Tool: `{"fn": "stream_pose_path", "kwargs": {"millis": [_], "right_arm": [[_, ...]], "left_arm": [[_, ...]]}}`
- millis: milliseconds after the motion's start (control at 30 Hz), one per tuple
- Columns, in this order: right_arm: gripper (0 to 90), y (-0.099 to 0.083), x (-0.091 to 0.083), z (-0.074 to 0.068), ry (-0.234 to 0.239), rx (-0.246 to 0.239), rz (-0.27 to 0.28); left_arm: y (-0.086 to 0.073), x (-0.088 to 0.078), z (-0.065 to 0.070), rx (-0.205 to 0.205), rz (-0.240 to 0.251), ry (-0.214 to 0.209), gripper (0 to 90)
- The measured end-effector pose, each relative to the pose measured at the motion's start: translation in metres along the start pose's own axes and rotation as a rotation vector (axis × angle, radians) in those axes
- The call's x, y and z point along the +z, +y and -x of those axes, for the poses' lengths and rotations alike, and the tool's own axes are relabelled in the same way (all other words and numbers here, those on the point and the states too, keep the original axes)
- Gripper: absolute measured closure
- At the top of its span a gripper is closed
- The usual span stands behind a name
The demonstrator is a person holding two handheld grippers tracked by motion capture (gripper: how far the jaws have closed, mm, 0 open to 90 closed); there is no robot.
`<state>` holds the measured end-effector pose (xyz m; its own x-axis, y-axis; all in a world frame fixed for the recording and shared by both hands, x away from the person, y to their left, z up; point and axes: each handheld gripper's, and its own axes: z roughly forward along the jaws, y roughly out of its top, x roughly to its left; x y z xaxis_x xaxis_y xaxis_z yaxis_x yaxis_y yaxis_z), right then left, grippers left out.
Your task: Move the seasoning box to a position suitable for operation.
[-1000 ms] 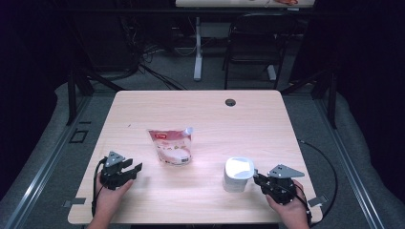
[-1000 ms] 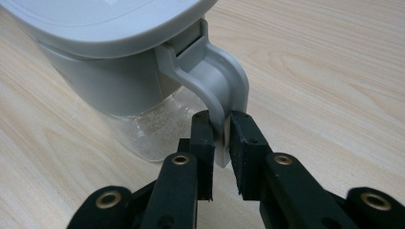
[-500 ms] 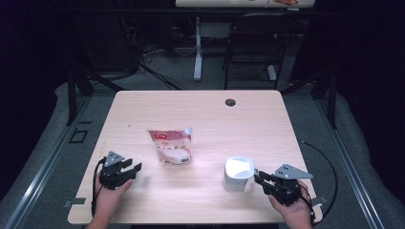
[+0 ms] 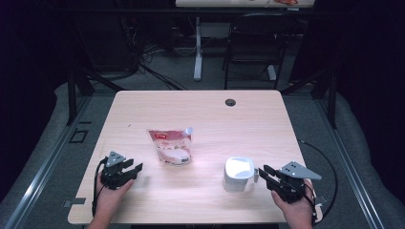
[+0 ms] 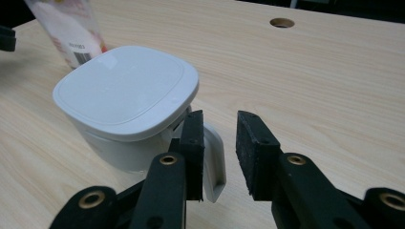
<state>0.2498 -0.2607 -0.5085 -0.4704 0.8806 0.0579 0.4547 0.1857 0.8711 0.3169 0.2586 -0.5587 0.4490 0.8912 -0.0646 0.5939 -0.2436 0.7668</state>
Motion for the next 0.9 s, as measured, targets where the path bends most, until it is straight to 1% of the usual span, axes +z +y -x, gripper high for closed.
{"fn": "stream_pose_path", "kwargs": {"millis": [33,100,167,300,333,367,400,433,500,567,600,667,767,833,900], "right_arm": [[73.5,0.000,0.000,0.001,0.001,0.012,0.000],[75.7,0.001,0.000,0.005,0.004,0.035,-0.018],[80.1,0.006,0.000,0.007,0.003,0.041,-0.025],[87.1,0.025,-0.002,0.004,0.031,0.016,-0.034],[87.1,0.025,-0.002,0.004,0.031,0.016,-0.034],[90.0,0.038,-0.002,-0.002,0.038,-0.014,-0.050],[90.0,0.041,-0.001,-0.004,0.040,-0.020,-0.060],[90.0,0.041,-0.001,-0.004,0.040,-0.020,-0.060],[90.0,0.049,0.001,-0.010,0.038,-0.034,-0.075],[90.0,0.050,0.002,-0.014,0.040,-0.047,-0.089],[90.0,0.050,0.003,-0.018,0.030,-0.056,-0.094],[90.0,0.050,0.003,-0.020,0.032,-0.063,-0.096],[90.0,0.049,0.004,-0.020,0.036,-0.061,-0.102],[90.0,0.045,0.007,-0.018,0.037,-0.046,-0.104],[90.0,0.044,0.008,-0.017,0.041,-0.046,-0.108]], "left_arm": [[0.000,0.000,0.000,0.000,-0.001,-0.001,53.9],[0.000,0.000,0.000,-0.001,-0.002,0.001,53.7],[0.000,0.000,0.000,0.000,-0.002,0.002,53.0],[-0.001,-0.001,-0.001,-0.012,0.004,0.007,52.2],[-0.001,-0.001,-0.001,-0.013,0.006,0.008,52.2],[-0.001,-0.001,-0.001,-0.015,0.005,0.009,52.3],[-0.001,-0.001,-0.002,-0.009,0.001,0.008,52.3],[-0.001,-0.001,-0.002,-0.010,-0.004,0.010,52.3],[-0.002,-0.001,-0.002,-0.009,-0.008,0.007,52.4],[-0.002,0.000,-0.002,-0.009,-0.011,0.005,52.6],[-0.002,0.000,-0.002,-0.007,-0.014,0.005,52.6],[-0.002,0.001,-0.002,-0.012,-0.018,0.008,52.6],[-0.002,0.000,-0.002,-0.010,-0.019,0.007,52.5],[-0.002,0.001,-0.002,-0.006,-0.020,0.005,52.5],[-0.002,0.002,-0.001,-0.004,-0.022,0.002,52.5]]}}
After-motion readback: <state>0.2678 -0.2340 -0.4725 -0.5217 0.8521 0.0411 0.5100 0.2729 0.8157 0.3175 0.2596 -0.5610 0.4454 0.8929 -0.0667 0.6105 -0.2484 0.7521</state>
